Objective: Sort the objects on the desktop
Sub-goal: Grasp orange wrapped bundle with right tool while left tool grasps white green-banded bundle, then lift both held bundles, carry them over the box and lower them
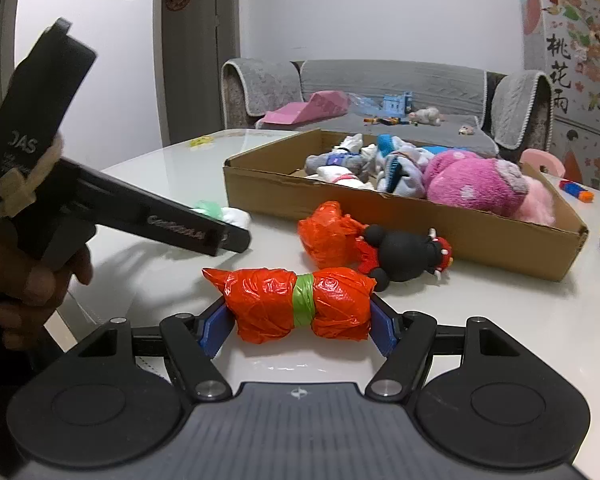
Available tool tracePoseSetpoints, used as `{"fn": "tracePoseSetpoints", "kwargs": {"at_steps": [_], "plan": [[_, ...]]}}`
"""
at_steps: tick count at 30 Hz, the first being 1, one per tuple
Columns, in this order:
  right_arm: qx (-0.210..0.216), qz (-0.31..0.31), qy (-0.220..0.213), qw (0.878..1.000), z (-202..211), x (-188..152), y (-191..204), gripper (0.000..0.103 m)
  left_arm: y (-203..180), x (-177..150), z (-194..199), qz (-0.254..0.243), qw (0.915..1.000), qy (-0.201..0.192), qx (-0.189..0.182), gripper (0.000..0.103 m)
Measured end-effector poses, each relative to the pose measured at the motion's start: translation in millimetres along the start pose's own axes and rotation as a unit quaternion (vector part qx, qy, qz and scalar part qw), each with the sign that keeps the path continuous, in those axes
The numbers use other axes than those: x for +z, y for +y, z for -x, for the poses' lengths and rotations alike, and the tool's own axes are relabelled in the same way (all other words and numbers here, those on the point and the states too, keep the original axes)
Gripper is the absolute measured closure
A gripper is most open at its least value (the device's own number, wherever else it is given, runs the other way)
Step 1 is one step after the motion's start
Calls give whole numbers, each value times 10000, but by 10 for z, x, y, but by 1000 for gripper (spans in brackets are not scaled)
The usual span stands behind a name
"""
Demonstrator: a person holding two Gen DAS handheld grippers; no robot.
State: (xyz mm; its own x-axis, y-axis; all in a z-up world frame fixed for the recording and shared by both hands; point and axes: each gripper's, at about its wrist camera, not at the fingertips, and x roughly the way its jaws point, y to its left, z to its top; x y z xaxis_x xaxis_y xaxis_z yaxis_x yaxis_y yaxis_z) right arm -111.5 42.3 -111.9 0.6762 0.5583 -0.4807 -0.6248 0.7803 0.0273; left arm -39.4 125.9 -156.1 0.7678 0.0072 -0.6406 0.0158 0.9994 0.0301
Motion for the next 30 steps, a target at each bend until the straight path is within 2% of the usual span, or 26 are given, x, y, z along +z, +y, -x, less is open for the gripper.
{"fn": "tracePoseSetpoints", "kwargs": {"at_steps": [10,19,23,30], "plan": [[-95,-78,-24,9999,76,-9,-154,37,43,-33,113,-23,10000,-44,72,47],[-321,-470,-205,9982,270,125,-522,37,142,-4,520,-12,9994,-345,-7,47],[-477,-547,-394,9966,409,274,-707,37,208,131,683,-29,9986,-526,-41,47],[-810,-385,-816,9926,556,698,-1063,37,389,569,828,-45,9956,-935,60,47]]}}
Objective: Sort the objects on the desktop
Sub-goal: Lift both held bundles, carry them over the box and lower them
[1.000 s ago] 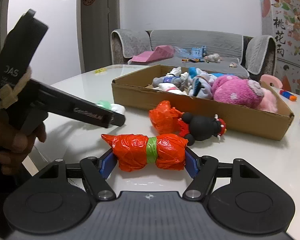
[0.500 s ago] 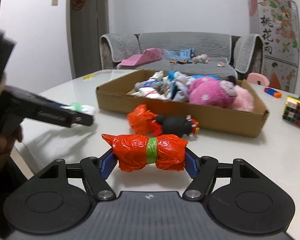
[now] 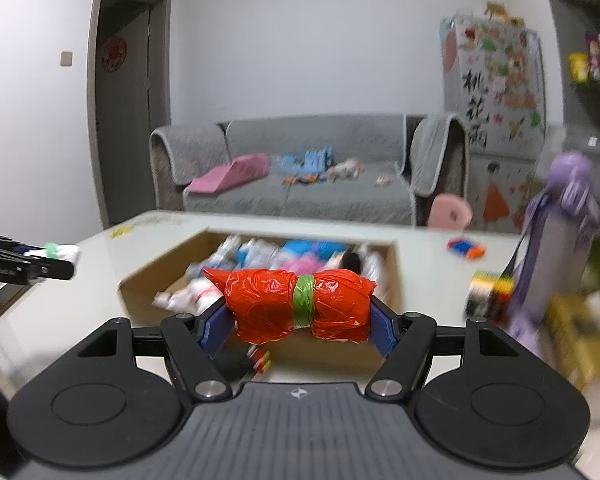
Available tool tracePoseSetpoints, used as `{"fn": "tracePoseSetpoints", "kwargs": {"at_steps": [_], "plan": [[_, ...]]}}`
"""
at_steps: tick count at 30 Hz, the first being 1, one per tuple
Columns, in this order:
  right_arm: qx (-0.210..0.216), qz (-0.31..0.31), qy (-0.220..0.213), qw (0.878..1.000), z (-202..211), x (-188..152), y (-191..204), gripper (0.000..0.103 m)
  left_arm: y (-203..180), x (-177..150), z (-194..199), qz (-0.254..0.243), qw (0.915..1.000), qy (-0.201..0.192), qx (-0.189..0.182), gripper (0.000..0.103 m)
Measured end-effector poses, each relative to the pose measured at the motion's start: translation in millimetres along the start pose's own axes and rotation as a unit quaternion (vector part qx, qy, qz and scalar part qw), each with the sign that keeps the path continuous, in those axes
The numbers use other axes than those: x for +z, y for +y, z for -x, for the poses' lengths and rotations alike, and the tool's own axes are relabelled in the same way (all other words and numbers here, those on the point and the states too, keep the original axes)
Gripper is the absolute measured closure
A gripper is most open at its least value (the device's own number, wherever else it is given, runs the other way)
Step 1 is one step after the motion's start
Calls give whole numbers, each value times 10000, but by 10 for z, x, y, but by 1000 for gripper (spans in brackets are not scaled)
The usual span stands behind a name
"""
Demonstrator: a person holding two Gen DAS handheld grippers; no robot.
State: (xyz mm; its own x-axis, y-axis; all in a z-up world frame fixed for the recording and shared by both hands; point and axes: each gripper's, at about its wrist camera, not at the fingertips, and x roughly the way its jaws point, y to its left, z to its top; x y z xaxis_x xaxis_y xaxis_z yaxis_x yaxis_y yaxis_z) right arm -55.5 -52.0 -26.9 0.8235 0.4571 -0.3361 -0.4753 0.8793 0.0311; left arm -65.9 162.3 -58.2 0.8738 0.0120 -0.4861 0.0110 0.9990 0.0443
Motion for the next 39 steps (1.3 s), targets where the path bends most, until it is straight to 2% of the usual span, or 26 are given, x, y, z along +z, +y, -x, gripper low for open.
{"fn": "tracePoseSetpoints", "kwargs": {"at_steps": [6,11,19,28,39], "plan": [[-78,172,-311,9993,-177,409,-181,37,102,586,-110,-52,9993,-374,75,47],[-160,316,-507,9981,-368,657,-271,37,69,1001,-351,-98,9987,-488,54,47],[-77,596,-617,9963,-611,914,-300,37,-57,1401,-722,-294,9982,-515,45,47],[108,559,-140,9983,-1047,956,-349,37,-124,1384,-1351,-332,9993,-56,-164,47],[191,598,595,9963,-1596,755,-405,37,-202,1048,-2084,-277,9976,481,-406,47]]}}
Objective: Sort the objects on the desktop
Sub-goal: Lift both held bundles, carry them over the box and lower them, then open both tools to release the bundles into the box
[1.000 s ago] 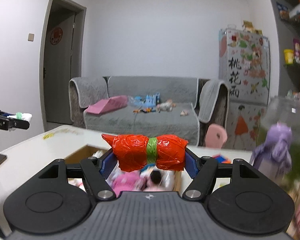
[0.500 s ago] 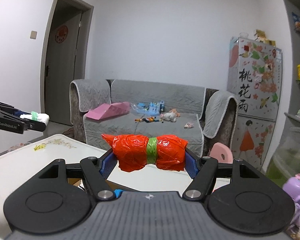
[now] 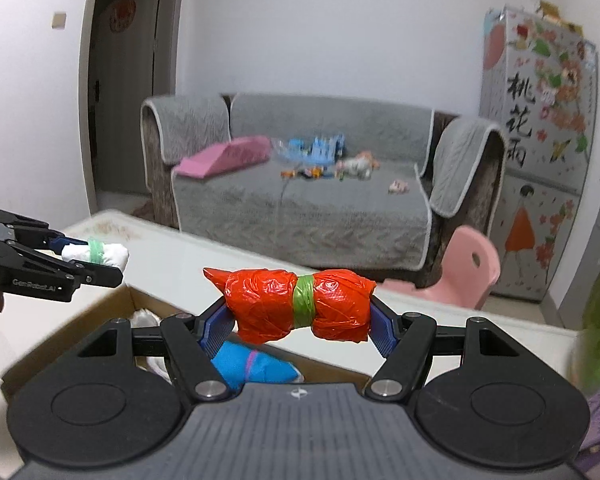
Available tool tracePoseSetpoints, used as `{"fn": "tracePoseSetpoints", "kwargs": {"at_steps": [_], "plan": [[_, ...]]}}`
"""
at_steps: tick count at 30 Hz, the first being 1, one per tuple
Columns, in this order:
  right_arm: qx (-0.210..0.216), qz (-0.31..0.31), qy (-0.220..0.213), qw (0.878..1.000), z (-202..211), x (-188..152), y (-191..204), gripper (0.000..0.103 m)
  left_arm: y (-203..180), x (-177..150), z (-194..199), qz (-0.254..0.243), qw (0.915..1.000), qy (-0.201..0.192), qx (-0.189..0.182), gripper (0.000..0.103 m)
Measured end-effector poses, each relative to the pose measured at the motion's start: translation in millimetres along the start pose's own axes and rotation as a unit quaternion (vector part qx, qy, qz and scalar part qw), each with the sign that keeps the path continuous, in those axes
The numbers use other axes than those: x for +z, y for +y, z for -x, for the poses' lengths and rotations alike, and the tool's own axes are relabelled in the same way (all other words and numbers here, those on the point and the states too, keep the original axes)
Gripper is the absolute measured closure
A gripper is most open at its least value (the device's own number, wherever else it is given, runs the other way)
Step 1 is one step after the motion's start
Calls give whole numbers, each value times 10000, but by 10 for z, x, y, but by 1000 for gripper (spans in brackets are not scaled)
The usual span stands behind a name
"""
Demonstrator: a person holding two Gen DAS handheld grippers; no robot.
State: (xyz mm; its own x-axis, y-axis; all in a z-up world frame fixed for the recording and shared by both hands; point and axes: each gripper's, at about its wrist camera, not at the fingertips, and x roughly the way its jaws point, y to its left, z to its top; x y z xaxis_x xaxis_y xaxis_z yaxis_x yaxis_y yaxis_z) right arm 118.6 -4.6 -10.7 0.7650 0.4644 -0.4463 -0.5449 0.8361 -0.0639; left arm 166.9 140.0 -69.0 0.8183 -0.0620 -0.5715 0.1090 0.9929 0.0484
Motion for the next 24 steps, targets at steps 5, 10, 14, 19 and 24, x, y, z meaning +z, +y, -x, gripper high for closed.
{"fn": "tracePoseSetpoints", "kwargs": {"at_steps": [5,10,14,19,24], "plan": [[57,-37,421,9991,-224,-91,-22,37,3,-191,-174,-35,9996,272,-96,47],[65,-61,815,9966,-365,-224,-7,37,16,-362,-297,-24,9981,579,-196,47],[59,16,1131,9936,-442,-301,27,37,37,-448,-318,90,9965,785,-291,48],[159,26,1351,9907,-375,-352,59,44,-23,-485,-278,13,9953,925,-300,49],[210,135,1498,9884,-251,-410,160,44,-33,-545,-216,85,9937,1079,-272,49]]}}
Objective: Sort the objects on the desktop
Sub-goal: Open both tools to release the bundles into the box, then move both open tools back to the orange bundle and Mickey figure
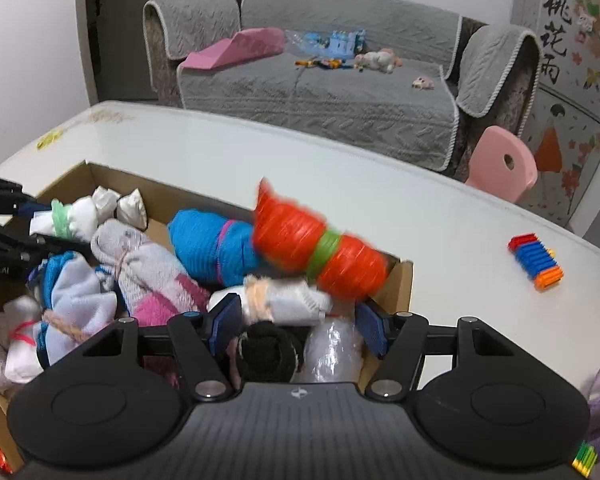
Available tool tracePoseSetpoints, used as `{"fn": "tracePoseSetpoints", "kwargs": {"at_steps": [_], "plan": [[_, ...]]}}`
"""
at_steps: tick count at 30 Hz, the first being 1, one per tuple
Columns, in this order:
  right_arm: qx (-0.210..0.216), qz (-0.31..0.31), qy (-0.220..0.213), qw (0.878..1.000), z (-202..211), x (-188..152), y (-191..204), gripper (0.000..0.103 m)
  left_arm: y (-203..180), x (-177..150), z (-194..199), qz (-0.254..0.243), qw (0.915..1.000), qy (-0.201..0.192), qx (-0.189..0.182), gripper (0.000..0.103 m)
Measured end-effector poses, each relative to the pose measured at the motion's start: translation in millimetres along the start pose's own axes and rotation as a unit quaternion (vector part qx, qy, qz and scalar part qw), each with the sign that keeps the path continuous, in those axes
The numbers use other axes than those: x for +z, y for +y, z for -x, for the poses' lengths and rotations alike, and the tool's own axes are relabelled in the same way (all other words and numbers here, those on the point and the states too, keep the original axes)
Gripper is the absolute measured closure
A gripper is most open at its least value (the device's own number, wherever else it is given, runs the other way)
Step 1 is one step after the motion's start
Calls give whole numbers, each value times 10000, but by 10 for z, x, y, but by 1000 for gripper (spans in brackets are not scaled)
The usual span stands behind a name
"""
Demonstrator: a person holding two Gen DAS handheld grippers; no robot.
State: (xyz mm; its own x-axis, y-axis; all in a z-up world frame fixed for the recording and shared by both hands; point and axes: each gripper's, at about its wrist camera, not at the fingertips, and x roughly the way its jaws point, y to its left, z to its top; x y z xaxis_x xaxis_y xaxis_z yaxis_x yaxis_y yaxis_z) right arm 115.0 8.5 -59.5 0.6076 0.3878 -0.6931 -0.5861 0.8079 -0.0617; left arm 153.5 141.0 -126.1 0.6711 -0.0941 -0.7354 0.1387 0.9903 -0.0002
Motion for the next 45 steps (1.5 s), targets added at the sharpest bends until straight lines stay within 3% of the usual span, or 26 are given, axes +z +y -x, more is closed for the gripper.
{"fn": "tracePoseSetpoints", "kwargs": {"at_steps": [7,9,14,21,29,35,39,45], "plan": [[104,26,24,9999,98,-119,78,42,0,-72,40,20,9996,261,43,44],[104,13,27,9999,110,-126,77,42,-14,-90,53,-35,9995,301,61,28],[84,75,-38,9999,179,-107,89,41,-38,-128,182,-68,9997,213,-8,19],[31,44,-470,9989,481,-127,90,33,-6,-246,583,151,9996,-194,-137,5],[68,-164,-1326,9910,1166,-425,277,22,-49,-760,1339,246,9955,-884,-223,1],[266,-348,-1856,9817,1593,-802,611,14,-319,-1273,1658,175,9939,-1049,-300,0],[522,81,-1788,9825,1554,-1038,864,11,-573,-1515,1613,320,9934,-1041,-352,0],[914,445,-1330,9859,1161,-1088,1061,11,-922,-1607,1352,508,9934,-946,-406,0]]}}
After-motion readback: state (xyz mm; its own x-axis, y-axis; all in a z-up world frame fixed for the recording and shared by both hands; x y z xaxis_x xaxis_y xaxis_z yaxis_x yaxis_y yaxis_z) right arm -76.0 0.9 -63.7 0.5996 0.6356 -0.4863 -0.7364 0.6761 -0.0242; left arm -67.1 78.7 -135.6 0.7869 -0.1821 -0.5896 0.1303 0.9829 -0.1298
